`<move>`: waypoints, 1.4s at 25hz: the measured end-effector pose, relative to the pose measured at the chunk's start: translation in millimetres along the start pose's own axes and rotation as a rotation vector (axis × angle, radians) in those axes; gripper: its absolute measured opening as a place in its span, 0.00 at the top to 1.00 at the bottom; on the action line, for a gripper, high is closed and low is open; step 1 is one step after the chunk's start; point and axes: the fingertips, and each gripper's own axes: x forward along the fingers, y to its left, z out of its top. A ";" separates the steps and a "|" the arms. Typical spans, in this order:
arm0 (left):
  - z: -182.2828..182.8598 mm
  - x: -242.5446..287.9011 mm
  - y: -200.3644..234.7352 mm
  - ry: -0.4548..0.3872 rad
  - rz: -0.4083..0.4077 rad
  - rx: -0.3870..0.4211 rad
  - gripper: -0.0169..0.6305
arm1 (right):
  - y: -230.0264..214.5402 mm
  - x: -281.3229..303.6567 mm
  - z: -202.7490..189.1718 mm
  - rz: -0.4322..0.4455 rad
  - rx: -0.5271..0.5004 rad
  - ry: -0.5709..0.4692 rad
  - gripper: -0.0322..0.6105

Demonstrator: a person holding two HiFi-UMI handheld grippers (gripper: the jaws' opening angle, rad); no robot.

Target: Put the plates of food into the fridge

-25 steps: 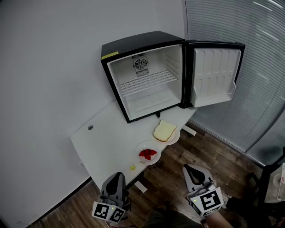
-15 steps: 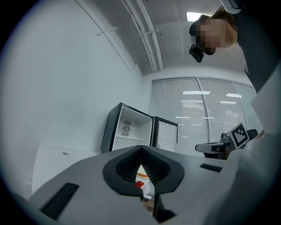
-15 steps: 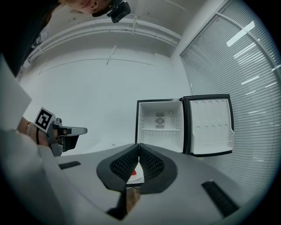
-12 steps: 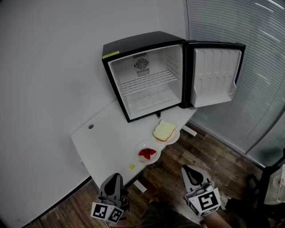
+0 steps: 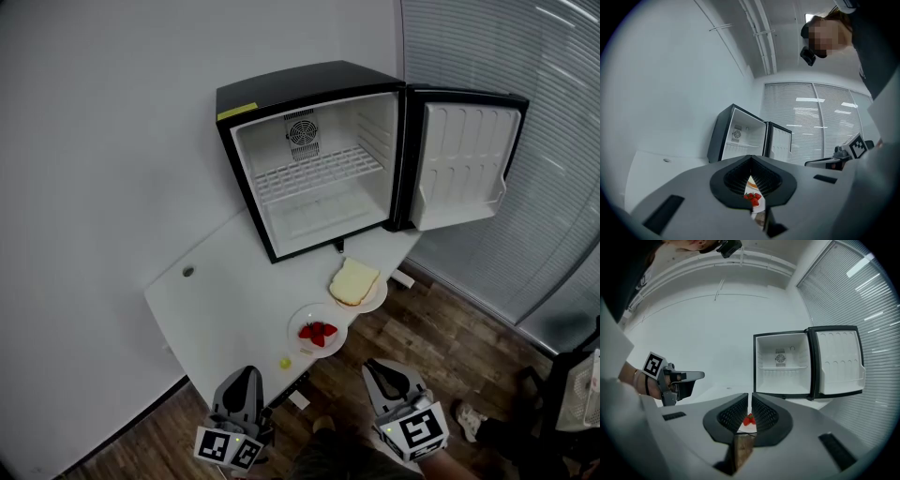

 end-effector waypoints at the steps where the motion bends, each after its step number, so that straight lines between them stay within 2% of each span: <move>1: -1.0 3.0 3.8 0.002 -0.003 0.001 0.96 | 5.0 6.7 -3.9 0.009 0.013 0.004 0.94; 7: -9.3 22.9 23.3 0.005 -0.022 0.001 0.96 | 34.6 47.5 -22.3 0.086 0.002 0.060 0.94; 11: -22.9 28.9 36.2 0.018 -0.019 -0.015 0.96 | 58.4 71.7 -40.3 0.141 0.047 0.100 0.94; 13: -28.1 29.1 43.1 0.025 -0.010 -0.024 0.96 | 70.6 81.7 -53.4 0.177 0.080 0.141 0.85; 18: -36.8 27.2 62.2 0.019 0.006 -0.041 0.96 | 98.5 108.1 -80.9 0.242 0.094 0.218 0.72; 20: -40.2 26.8 67.3 0.012 0.009 -0.052 0.96 | 105.8 117.7 -93.5 0.253 0.096 0.251 0.65; 23: -46.7 23.6 74.0 0.014 0.020 -0.057 0.96 | 112.0 131.1 -108.1 0.249 0.116 0.287 0.61; 31: -61.5 11.7 81.1 0.017 0.050 -0.065 0.96 | 115.6 155.2 -135.0 0.219 0.079 0.338 0.61; 35: -68.5 5.2 80.5 0.020 0.059 -0.069 0.96 | 124.4 160.2 -140.6 0.243 0.068 0.359 0.61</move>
